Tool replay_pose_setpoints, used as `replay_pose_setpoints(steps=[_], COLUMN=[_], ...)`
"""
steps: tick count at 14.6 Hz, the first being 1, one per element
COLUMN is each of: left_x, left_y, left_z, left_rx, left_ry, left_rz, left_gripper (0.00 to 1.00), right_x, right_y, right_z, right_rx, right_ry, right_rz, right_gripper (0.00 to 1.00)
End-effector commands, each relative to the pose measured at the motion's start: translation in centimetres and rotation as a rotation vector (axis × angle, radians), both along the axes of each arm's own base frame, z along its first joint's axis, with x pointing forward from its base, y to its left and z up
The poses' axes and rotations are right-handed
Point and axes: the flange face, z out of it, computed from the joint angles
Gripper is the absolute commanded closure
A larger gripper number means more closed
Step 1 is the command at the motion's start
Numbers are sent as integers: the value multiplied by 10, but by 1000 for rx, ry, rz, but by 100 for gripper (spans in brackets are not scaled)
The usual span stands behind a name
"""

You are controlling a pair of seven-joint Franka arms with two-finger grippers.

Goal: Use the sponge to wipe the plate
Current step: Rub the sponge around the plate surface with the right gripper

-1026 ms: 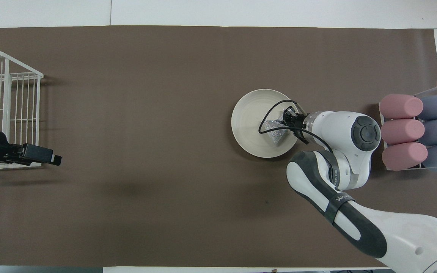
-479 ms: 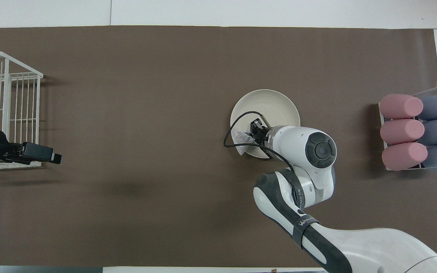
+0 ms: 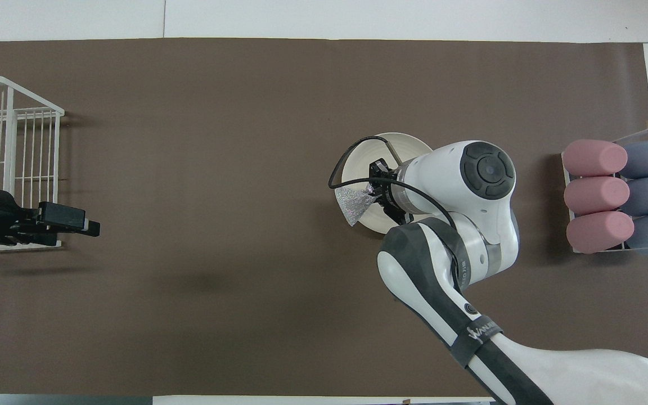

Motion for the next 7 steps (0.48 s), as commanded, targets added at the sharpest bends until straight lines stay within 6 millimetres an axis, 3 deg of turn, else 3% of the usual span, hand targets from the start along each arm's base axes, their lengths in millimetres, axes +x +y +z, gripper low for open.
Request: replay_pose_setpoints(steps=[1, 3, 6, 7], left_x=[-3, -14, -31, -32], left_y=[-16, -32, -57, -69], left_z=[2, 1, -13, -19], left_rx=[-151, -305, -513, -565], left_ry=[30, 60, 96, 112], left_rz=[79, 114, 193, 213], left_gripper=[0, 0, 0, 0], right_x=[-3, -20, -53, -60], right_y=[7, 30, 71, 76], right_z=[65, 108, 167, 179], right_rx=[-22, -108, -90, -89], right_ry=[37, 28, 23, 32], right_rz=[-44, -50, -177, -211], right_gripper=[100, 100, 100, 100])
